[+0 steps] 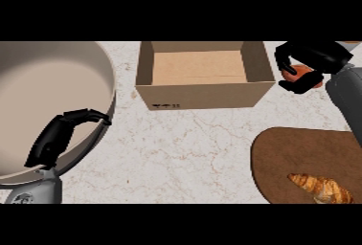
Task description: Pick the sweet potato from the cutting board and place it in the cardboard box
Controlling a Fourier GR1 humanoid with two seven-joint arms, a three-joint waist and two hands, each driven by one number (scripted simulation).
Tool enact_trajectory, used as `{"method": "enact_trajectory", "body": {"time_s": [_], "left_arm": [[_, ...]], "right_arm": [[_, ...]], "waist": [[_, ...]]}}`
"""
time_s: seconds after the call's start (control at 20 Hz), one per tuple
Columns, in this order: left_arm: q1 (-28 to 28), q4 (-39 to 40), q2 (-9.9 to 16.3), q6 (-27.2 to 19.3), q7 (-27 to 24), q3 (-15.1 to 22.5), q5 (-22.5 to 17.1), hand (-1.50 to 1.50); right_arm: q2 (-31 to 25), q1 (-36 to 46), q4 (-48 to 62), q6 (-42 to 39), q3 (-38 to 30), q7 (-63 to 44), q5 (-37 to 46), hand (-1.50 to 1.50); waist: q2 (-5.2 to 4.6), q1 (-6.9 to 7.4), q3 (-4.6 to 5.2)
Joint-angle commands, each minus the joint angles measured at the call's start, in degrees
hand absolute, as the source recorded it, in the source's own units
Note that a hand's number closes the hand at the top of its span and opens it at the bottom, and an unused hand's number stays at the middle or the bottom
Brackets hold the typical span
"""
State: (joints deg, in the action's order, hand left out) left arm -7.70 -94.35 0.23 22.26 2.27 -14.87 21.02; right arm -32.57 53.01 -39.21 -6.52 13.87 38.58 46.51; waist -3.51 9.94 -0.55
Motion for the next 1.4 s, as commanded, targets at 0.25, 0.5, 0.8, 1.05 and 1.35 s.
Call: {"method": "enact_trajectory", "body": {"time_s": [0.25, 0.5, 0.8, 1.05, 1.35], "left_arm": [[0.60, 1.21, -0.21, -4.72, 2.05, 0.67, 0.07, 0.00], [0.84, 0.85, -0.20, -5.40, 2.05, 0.16, 0.81, 0.00], [0.57, 1.16, -0.16, -6.77, 4.60, 0.28, 0.41, 0.00], [1.44, 4.22, -0.14, -8.86, 0.77, -0.46, 1.53, 0.00], [1.82, 4.02, -0.11, -11.97, 0.59, 2.72, 2.08, 0.00]], "right_arm": [[1.67, 9.50, 9.34, -10.87, -8.54, 19.50, -12.13, 1.50], [4.23, 14.76, 12.49, -17.83, -8.83, 23.19, -15.55, 1.50], [6.99, 20.03, 15.71, -20.83, -8.54, 23.00, -18.35, 1.50], [11.00, 25.71, 18.22, -21.07, -6.56, 18.37, -18.02, 1.50], [18.08, 27.13, 20.90, -15.63, -4.61, 15.01, -16.99, 1.50]], "waist": [[-0.11, -1.02, 0.23], [0.61, -1.76, 0.40], [1.14, -3.23, 0.49], [1.40, -4.30, 0.64], [1.21, -4.12, 0.60]]}}
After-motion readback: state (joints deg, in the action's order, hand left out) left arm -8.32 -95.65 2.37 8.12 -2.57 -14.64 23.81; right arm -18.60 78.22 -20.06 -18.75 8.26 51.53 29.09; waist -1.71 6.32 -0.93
